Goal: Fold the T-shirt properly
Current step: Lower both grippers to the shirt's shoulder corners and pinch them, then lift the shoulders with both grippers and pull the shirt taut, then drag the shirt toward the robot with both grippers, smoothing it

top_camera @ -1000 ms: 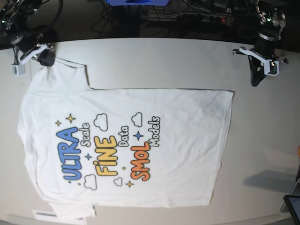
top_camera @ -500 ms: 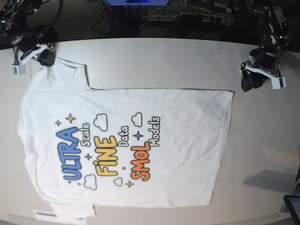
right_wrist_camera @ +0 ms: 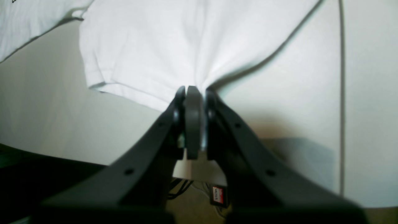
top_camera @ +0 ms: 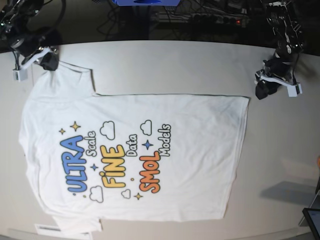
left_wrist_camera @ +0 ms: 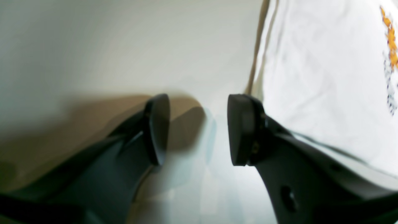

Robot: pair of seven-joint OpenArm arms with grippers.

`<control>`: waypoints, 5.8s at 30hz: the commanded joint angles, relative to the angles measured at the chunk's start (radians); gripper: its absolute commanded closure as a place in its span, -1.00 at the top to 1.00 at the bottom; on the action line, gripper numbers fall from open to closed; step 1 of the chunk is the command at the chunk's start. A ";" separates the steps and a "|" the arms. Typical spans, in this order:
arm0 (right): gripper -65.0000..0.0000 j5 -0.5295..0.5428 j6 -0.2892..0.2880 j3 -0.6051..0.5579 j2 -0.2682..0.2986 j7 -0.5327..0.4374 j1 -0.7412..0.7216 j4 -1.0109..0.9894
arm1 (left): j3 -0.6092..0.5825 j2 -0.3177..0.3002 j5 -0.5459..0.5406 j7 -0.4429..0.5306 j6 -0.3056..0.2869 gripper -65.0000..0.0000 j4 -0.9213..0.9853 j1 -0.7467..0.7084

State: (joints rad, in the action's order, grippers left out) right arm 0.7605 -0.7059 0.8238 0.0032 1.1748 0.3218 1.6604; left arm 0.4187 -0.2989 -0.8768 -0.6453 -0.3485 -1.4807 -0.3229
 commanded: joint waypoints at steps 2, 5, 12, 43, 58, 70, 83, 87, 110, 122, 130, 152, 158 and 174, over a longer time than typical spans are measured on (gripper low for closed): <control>-0.98 -0.031 0.008 -0.014 0.011 0.024 0.001 0.008 | -0.039 -0.015 -0.011 0.003 -0.005 -0.07 -0.013 0.003; -0.98 -0.031 0.008 -0.041 0.016 0.024 0.000 0.008 | -0.105 -0.013 -0.011 0.003 -0.005 -0.07 -0.013 0.031; -0.98 -0.031 0.008 -0.053 0.017 0.024 0.000 0.008 | -0.157 0.011 -0.011 0.003 -0.005 -0.09 0.001 0.063; -0.98 -0.031 0.008 -0.053 0.056 -0.019 0.041 0.091 | -0.148 0.025 -0.011 0.005 -0.005 -1.00 -0.021 0.018; -0.98 -0.032 0.008 -0.053 0.060 -0.032 0.125 0.200 | -0.021 0.023 -0.011 0.003 -0.007 -1.00 -0.225 -0.121; -0.98 -0.034 0.008 -0.053 0.077 -0.032 0.170 0.318 | -0.019 0.025 -0.011 0.008 -0.007 -1.00 -0.326 -0.193; -0.98 -0.034 0.008 -0.054 0.140 -0.132 0.205 0.321 | 0.075 0.025 -0.011 0.009 -0.008 -1.00 -0.423 -0.232; -0.98 -0.034 0.008 -0.057 0.162 -0.132 0.190 0.321 | 0.067 0.027 -0.011 0.009 -0.010 -1.00 -0.423 -0.232; -0.98 -0.034 0.008 -0.134 0.226 -0.134 0.149 0.330 | 0.073 0.025 -0.009 0.006 -0.010 -1.00 -0.478 -0.210; -0.98 -0.034 0.008 -0.146 0.272 -0.126 0.104 0.327 | 0.072 0.023 -0.009 0.005 -0.008 -1.00 -0.476 -0.178; -0.98 -0.034 0.008 -0.171 0.301 -0.123 0.055 0.324 | 0.076 0.030 -0.015 0.003 -0.005 -1.00 -0.473 -0.169; -0.98 -0.263 0.008 -0.349 0.300 -0.069 -0.106 0.320 | 0.161 0.128 -0.011 0.003 -0.002 -1.00 -0.366 -0.084; -0.98 -0.299 0.008 -0.380 0.300 -0.069 -0.157 0.292 | 0.162 0.131 -0.017 0.003 0.061 -1.00 -0.334 -0.041; -0.98 -0.301 0.008 -0.384 0.307 -0.068 -0.287 0.123 | 0.161 0.151 -0.017 0.003 0.153 -1.00 -0.196 0.124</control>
State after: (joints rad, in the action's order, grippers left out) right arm 0.4637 -0.7040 0.4335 0.2901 1.1198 0.0490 1.7672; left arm 0.5694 -0.1333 -0.8879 -0.6731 -0.2005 -1.6634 -0.2043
